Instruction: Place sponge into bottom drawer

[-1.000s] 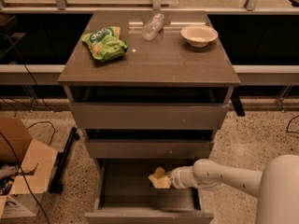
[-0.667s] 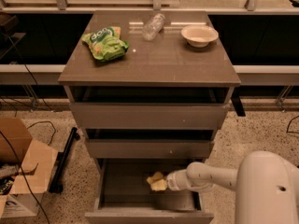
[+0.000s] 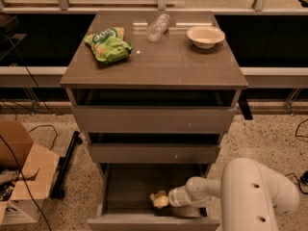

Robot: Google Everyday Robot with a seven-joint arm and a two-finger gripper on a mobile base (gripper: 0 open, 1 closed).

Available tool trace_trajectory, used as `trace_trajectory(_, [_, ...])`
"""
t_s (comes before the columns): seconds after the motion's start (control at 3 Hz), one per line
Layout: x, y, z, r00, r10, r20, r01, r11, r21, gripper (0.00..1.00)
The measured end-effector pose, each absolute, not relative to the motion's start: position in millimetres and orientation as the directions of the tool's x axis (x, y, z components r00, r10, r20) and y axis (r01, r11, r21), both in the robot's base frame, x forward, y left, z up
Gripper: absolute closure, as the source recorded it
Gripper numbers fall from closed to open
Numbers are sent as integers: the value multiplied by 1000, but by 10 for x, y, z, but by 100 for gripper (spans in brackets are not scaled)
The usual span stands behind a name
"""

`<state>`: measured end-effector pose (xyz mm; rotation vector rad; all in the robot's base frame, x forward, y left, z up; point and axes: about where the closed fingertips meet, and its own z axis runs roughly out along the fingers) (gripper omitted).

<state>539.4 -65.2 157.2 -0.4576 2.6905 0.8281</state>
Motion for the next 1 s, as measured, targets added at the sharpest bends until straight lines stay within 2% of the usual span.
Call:
trace_trajectory(0.33, [5362, -632, 1542, -910, -214, -356, -377, 783, 494, 10])
trace_trajectory(0.67, [5356, -621, 1539, -910, -215, -355, -378, 782, 495, 0])
trace_trajectory(1.0, [5356, -621, 1539, -910, -215, -355, -378, 782, 495, 0])
